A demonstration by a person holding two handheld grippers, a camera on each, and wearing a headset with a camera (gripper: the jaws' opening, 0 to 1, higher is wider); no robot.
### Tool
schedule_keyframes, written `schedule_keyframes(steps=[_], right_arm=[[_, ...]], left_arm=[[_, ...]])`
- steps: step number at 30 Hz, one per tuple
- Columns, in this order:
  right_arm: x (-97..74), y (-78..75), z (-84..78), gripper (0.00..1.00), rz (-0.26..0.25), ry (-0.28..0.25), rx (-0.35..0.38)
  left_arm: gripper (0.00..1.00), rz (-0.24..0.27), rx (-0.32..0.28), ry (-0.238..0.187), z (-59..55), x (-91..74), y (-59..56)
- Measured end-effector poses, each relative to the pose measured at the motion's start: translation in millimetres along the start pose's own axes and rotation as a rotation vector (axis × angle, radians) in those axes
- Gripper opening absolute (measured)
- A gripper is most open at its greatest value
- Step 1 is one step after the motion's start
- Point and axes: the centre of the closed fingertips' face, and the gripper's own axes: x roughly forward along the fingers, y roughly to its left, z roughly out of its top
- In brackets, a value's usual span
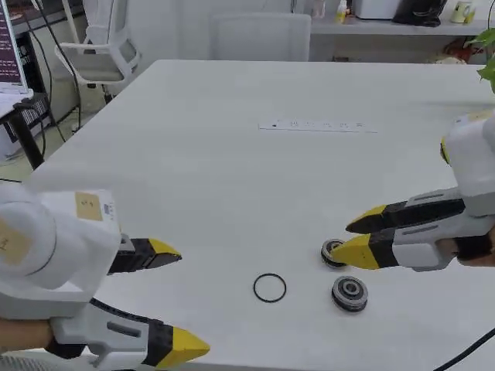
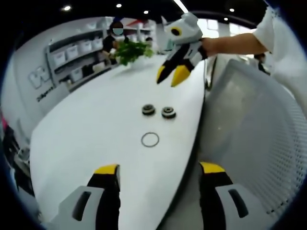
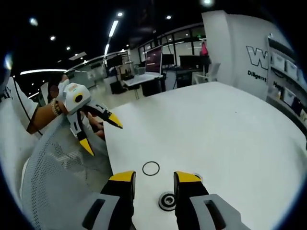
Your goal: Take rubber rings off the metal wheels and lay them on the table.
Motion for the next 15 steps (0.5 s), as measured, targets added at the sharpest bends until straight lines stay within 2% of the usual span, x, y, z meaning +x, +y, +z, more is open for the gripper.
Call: schedule_keyframes(steps=[5, 11, 15], right_arm=[[-8.9, -9.8, -9.9, 0.30, 0.000, -0.002, 0.015], [-13.9, -23.6, -25.9, 0.30, 0.010, 0.005, 0.030], [-15.4, -30.1, -31.5, 0.30, 0.015, -0.009, 0.045]], left_arm=[[0.68, 0.021, -0.005, 0.011, 2.2, -1.9, 5.9], [0.69, 0.055, 0.002, -0.008, 22.6, -4.9, 15.0], [0.68, 0.052, 0.022, -0.033, 41.5, -0.2, 15.1]])
